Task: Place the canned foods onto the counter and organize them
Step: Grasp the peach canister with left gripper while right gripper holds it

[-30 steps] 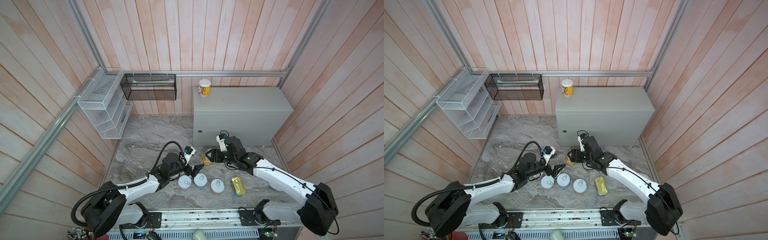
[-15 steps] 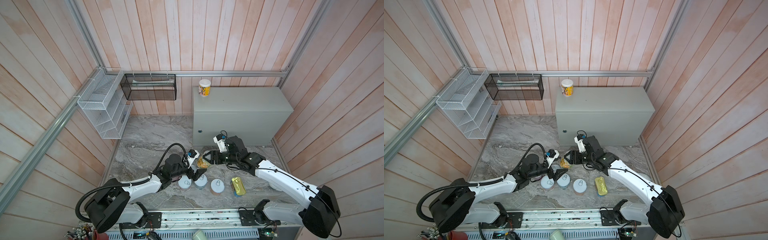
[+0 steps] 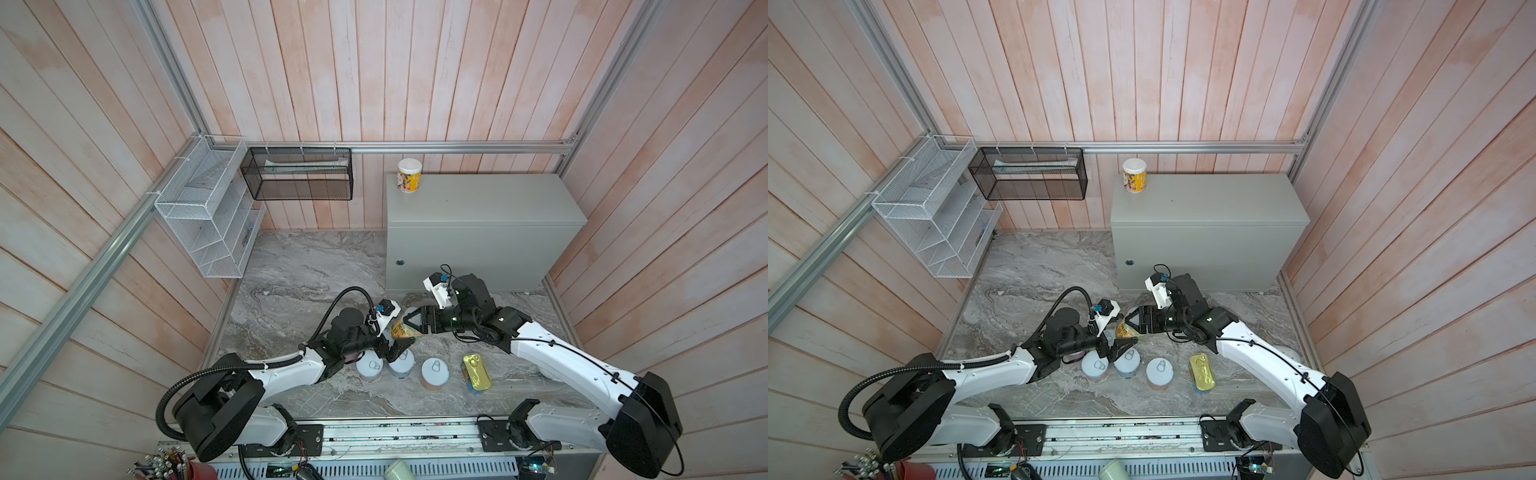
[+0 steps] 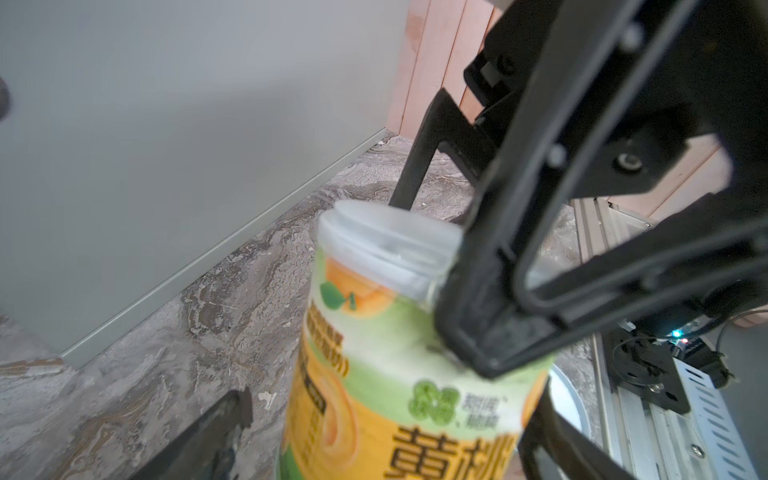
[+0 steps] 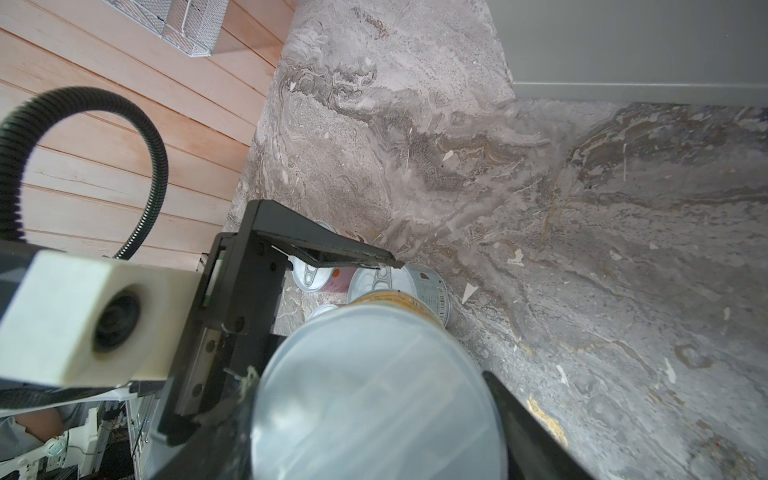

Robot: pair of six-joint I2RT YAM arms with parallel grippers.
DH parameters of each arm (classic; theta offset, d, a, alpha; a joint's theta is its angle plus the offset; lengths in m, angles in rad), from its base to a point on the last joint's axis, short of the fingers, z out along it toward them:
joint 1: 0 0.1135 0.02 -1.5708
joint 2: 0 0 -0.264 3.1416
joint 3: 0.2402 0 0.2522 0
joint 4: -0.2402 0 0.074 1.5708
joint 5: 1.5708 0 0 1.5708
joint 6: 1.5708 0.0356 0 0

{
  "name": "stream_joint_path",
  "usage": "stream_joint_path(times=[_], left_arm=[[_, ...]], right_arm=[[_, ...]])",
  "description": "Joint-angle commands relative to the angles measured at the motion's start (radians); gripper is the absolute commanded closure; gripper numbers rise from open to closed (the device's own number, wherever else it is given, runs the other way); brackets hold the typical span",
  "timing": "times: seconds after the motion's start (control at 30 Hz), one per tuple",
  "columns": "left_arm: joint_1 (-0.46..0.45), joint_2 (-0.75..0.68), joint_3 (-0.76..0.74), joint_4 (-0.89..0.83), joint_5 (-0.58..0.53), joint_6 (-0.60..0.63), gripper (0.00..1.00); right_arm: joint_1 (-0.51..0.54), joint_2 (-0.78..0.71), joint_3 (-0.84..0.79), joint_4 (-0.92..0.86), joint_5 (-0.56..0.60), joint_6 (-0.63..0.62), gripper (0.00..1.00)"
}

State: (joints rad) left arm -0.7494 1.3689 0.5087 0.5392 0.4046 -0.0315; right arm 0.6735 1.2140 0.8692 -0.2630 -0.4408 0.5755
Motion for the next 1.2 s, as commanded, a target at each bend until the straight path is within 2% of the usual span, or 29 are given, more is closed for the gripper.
stream_joint_path(times=[0.0,0.43,0.6,0.83,1.07,1.17], left_arm=[[-0.005,0.01,0.031,0.017,0.03,-0.001,0.02],[-0.007,0.042,0.046,0.035,0.083,-0.025,0.14],[-0.006,0.046,0.048,0.042,0.088,-0.034,0.26],[-0.007,0.044,0.048,0.044,0.075,-0.039,0.38],[-0.007,0.048,0.041,0.056,0.057,-0.039,0.42],[-0.005,0.044,0.036,0.053,0.03,-0.039,0.43]], right_arm=[[0.008,-0.006,0.024,0.078,-0.055,-0.002,0.42],[0.021,0.009,0.016,0.128,-0.094,0.018,0.43],[0.022,0.015,0.009,0.134,-0.096,0.019,0.42],[0.022,0.015,0.01,0.099,-0.065,-0.002,0.42],[0.021,0.01,0.006,0.079,-0.044,-0.012,0.18],[0.021,0.003,0.015,0.015,0.02,-0.045,0.12]])
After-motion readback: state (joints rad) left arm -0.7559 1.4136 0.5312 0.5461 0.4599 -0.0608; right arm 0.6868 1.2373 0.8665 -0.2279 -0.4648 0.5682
